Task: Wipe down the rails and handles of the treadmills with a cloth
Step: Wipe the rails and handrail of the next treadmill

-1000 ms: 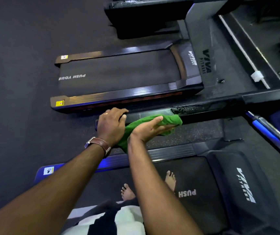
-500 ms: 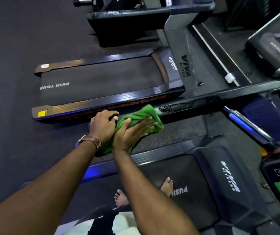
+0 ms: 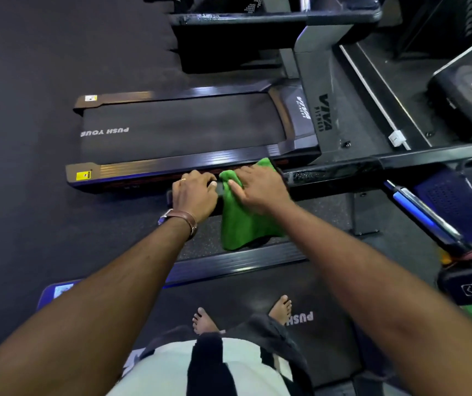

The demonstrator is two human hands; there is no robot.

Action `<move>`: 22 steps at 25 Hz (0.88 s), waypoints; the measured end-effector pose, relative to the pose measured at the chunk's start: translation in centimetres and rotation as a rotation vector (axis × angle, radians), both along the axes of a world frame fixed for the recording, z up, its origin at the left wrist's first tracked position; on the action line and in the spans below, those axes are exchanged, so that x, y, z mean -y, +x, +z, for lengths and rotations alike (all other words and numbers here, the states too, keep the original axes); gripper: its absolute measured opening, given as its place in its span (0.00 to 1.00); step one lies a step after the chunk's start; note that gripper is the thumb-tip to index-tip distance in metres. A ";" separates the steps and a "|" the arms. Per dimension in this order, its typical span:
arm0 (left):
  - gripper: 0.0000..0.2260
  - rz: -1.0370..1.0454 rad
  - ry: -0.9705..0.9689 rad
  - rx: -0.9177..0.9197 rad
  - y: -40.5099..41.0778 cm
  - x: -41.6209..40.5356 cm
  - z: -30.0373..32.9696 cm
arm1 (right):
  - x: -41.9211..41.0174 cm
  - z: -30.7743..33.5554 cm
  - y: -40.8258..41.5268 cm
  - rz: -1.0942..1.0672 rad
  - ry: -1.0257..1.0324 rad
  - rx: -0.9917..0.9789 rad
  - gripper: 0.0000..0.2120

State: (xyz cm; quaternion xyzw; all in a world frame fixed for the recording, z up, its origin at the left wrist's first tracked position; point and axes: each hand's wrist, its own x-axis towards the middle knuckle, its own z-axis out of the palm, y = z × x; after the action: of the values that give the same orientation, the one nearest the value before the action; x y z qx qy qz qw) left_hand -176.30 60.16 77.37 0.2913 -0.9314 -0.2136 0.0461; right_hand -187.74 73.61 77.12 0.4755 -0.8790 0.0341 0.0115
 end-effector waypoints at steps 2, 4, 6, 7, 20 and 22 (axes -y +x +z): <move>0.11 -0.010 -0.007 0.001 0.1 0.0 -0.1 | -2.1 0.8 -2.7 -0.112 0.062 0.020 0.23; 0.13 -0.010 -0.062 0.045 -0.3 -0.3 -0.1 | -0.4 1.2 -4.5 -0.383 0.193 0.126 0.26; 0.14 -0.033 -0.105 0.085 -1.2 -0.9 0.1 | 2.8 0.9 -3.5 -0.333 0.263 0.230 0.28; 0.15 -0.063 -0.104 0.101 -1.7 -1.2 0.2 | 3.1 0.9 -2.5 -0.248 0.224 0.232 0.27; 0.14 -0.182 -0.056 0.126 -4.1 -2.2 0.0 | 2.8 0.5 -7.2 -0.015 0.352 0.397 0.22; 0.15 -0.206 -0.075 0.106 -4.6 -2.4 -0.3 | -2.7 -0.2 -5.0 0.057 -0.001 0.063 0.22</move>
State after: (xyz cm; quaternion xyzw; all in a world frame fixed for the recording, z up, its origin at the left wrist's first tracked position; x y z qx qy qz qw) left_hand -180.91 62.58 77.03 0.2031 -0.9648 -0.1665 -0.0147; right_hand -192.73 76.28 76.91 0.4988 -0.8651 0.0500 -0.0171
